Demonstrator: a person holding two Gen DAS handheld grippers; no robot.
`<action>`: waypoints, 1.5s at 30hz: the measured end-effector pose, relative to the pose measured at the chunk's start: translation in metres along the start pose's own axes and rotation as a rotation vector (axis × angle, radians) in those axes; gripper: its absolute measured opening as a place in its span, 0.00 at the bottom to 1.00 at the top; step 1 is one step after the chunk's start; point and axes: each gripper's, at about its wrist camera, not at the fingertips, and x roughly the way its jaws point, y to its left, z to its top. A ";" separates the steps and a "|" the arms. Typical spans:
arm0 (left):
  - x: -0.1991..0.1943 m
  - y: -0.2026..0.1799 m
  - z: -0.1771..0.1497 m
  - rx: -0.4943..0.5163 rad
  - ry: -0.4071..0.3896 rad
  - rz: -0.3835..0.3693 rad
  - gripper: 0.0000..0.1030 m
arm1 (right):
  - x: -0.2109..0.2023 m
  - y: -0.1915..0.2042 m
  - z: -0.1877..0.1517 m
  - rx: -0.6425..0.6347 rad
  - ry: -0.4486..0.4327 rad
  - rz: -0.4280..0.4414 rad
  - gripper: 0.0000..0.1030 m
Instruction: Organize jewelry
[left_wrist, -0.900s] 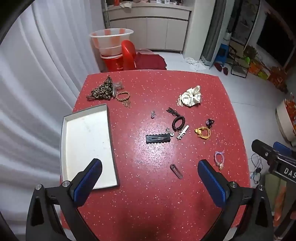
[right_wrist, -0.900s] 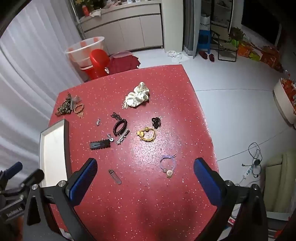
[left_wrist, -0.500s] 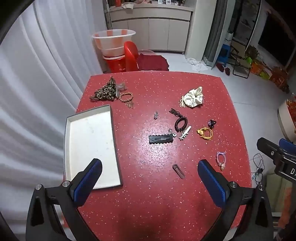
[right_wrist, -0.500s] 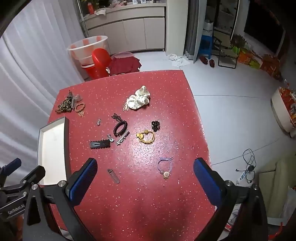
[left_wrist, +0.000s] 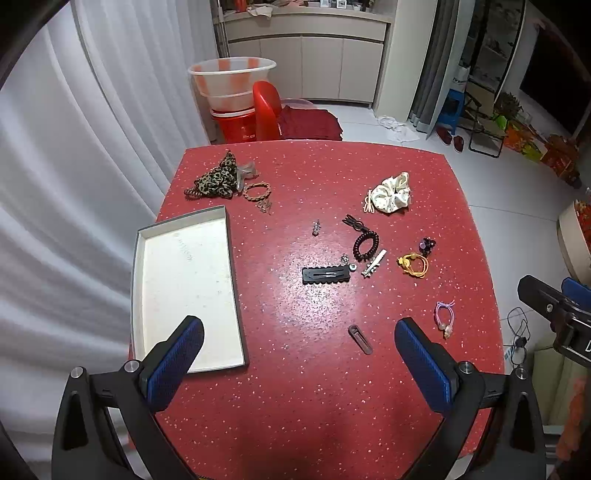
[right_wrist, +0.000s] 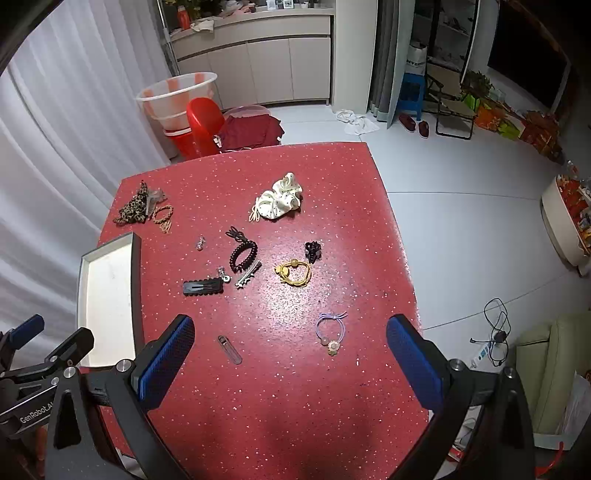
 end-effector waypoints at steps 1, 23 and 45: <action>0.000 0.000 0.000 -0.001 0.001 0.000 1.00 | 0.000 0.000 0.000 0.000 0.000 0.000 1.00; 0.001 0.004 0.002 -0.013 0.008 0.005 1.00 | -0.001 0.001 -0.003 -0.007 0.004 0.000 1.00; 0.003 0.006 0.003 -0.019 0.014 0.007 1.00 | 0.000 0.008 0.002 -0.016 0.008 0.005 1.00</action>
